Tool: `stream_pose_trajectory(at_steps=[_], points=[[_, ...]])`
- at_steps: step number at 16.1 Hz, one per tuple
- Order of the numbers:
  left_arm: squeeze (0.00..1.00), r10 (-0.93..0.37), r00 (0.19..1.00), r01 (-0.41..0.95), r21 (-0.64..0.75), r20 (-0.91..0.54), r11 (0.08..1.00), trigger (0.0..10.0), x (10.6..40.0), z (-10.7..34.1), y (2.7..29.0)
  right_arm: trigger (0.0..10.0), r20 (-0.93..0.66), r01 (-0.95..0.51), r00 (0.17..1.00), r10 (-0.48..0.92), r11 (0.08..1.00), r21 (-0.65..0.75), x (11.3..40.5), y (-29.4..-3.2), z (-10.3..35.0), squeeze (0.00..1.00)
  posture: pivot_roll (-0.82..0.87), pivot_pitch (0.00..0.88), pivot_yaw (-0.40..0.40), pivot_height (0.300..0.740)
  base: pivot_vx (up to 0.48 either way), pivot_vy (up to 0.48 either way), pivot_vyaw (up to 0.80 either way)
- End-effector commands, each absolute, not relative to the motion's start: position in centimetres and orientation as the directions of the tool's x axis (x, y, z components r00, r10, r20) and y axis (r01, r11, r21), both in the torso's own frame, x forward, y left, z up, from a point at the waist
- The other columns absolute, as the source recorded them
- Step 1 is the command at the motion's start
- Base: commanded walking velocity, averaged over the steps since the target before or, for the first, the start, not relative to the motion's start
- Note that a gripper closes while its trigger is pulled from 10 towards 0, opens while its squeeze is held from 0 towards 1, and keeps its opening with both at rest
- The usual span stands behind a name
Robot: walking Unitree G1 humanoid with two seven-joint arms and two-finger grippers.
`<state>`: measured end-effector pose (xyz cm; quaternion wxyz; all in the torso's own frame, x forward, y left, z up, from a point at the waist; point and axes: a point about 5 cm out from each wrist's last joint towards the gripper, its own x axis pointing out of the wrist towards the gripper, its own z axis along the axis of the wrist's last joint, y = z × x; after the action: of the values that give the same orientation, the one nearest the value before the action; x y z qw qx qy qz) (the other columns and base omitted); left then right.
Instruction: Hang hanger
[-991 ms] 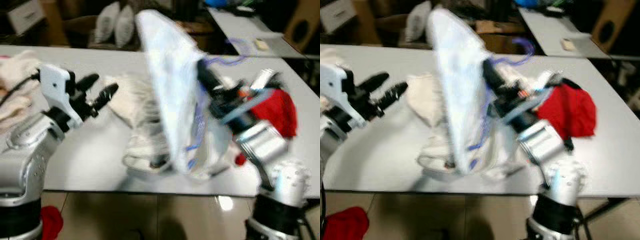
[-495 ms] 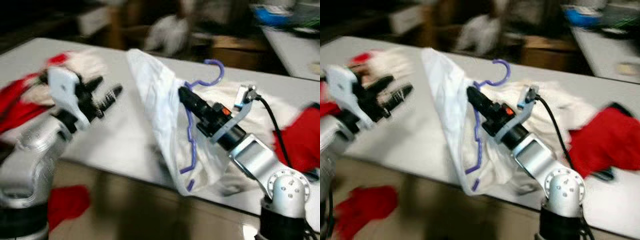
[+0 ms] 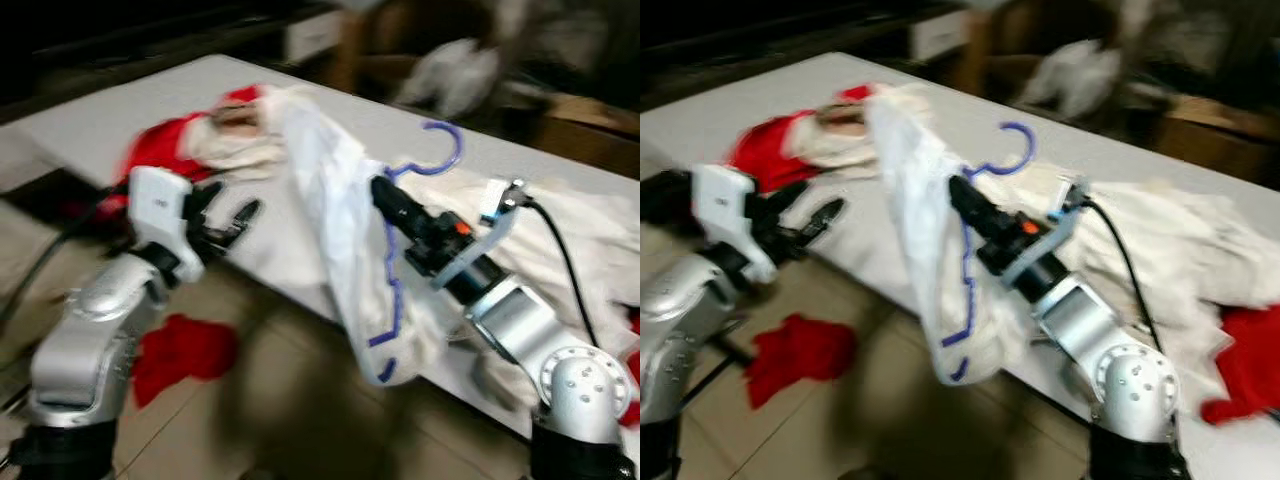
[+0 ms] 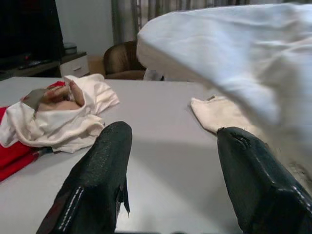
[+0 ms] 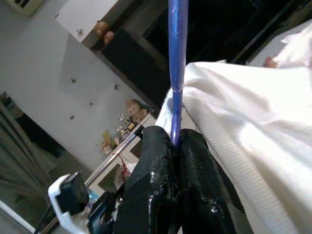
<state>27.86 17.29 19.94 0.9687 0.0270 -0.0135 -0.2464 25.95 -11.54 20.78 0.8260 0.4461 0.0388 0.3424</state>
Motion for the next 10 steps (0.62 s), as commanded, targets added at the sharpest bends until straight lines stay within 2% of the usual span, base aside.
stream_pose_trajectory(at_steps=[1,3,5,6,8,10], points=[[0.00,-0.494,0.869,0.493,0.063,0.014,0.868,10.0,27.9,20.2,17.0,10.0,0.265,-0.553,0.751,0.604,0.358,0.752,26.1,-11.3,21.1,0.00,-0.09,0.000,-0.013,0.740,0.000,0.000,0.74],[0.00,-0.483,0.875,0.478,0.085,0.040,0.874,10.0,28.4,20.7,17.4,10.0,0.341,-0.572,0.781,0.523,0.381,0.726,27.5,-13.8,23.2,0.00,-0.11,0.000,-0.001,0.740,0.000,0.000,0.74],[0.00,-0.460,0.883,0.453,0.087,0.092,0.887,10.0,28.7,21.4,17.4,10.0,0.458,-0.677,0.723,0.517,0.397,0.620,27.5,-15.2,26.9,0.00,-0.11,0.000,-0.005,0.740,0.000,0.000,0.74],[0.00,-0.456,0.882,0.451,0.070,0.115,0.890,10.0,28.7,21.6,17.3,10.0,0.538,-0.729,0.678,0.501,0.362,0.581,27.1,-15.7,29.0,0.00,-0.12,0.000,-0.007,0.740,0.000,0.000,0.74],[0.00,-0.467,0.875,0.463,0.063,0.127,0.884,10.0,28.6,21.4,16.8,10.0,0.573,-0.780,0.622,0.534,0.357,0.513,26.3,-15.5,30.3,0.00,-0.14,0.000,-0.009,0.740,0.000,0.000,0.73],[0.00,-0.469,0.871,0.464,0.070,0.144,0.883,10.0,28.6,21.4,16.2,10.0,0.496,-0.743,0.649,0.577,0.341,0.576,26.2,-14.3,27.8,0.00,-0.12,0.000,-0.023,0.740,0.000,0.000,0.73]])
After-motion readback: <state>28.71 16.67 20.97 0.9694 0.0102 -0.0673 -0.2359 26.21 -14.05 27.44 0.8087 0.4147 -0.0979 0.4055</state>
